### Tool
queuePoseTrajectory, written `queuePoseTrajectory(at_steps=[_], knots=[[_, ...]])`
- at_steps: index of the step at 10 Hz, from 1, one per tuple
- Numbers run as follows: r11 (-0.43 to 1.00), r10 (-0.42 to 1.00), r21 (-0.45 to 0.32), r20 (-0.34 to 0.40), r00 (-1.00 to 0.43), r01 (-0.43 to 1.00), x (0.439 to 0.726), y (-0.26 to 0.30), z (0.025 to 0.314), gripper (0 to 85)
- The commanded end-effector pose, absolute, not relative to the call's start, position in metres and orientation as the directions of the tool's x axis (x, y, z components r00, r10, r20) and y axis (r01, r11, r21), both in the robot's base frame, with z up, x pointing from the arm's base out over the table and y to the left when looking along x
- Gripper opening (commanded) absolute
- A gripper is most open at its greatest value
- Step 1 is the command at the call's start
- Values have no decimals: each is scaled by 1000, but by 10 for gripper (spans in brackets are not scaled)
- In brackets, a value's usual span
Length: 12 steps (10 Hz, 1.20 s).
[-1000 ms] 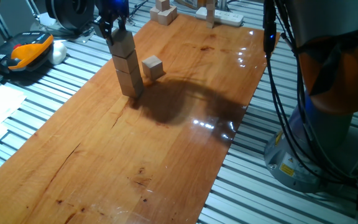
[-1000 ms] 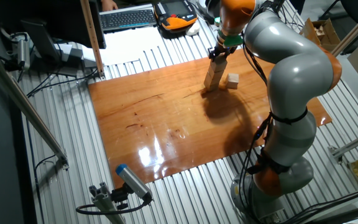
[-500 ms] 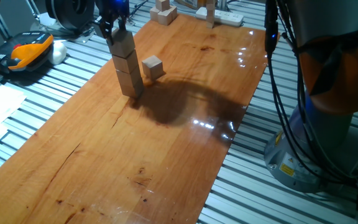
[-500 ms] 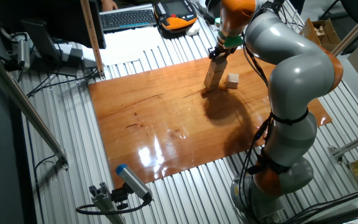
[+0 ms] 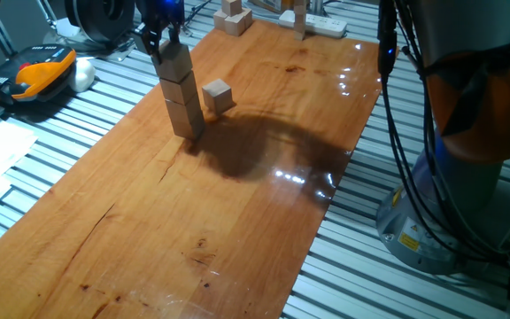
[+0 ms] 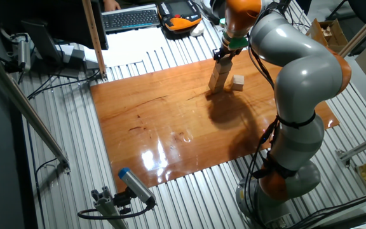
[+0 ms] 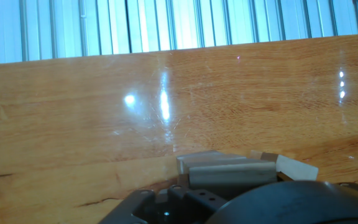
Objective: Stack the blocks in a vertical line of five
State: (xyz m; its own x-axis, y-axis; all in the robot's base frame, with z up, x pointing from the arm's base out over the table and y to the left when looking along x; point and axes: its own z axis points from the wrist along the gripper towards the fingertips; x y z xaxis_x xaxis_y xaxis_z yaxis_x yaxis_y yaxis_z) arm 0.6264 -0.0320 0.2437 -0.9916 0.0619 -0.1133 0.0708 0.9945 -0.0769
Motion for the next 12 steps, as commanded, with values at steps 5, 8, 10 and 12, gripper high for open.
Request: queuePoseTrajectory(at_steps=[5, 8, 10, 12], knots=[[993, 68, -84, -117, -991, 78, 628, -33, 243, 340], [993, 71, -82, -118, -991, 81, 626, -32, 244, 340], [995, 57, -79, -113, -992, 67, 626, -32, 244, 340], [996, 42, -79, -111, -993, 51, 626, -32, 244, 340]])
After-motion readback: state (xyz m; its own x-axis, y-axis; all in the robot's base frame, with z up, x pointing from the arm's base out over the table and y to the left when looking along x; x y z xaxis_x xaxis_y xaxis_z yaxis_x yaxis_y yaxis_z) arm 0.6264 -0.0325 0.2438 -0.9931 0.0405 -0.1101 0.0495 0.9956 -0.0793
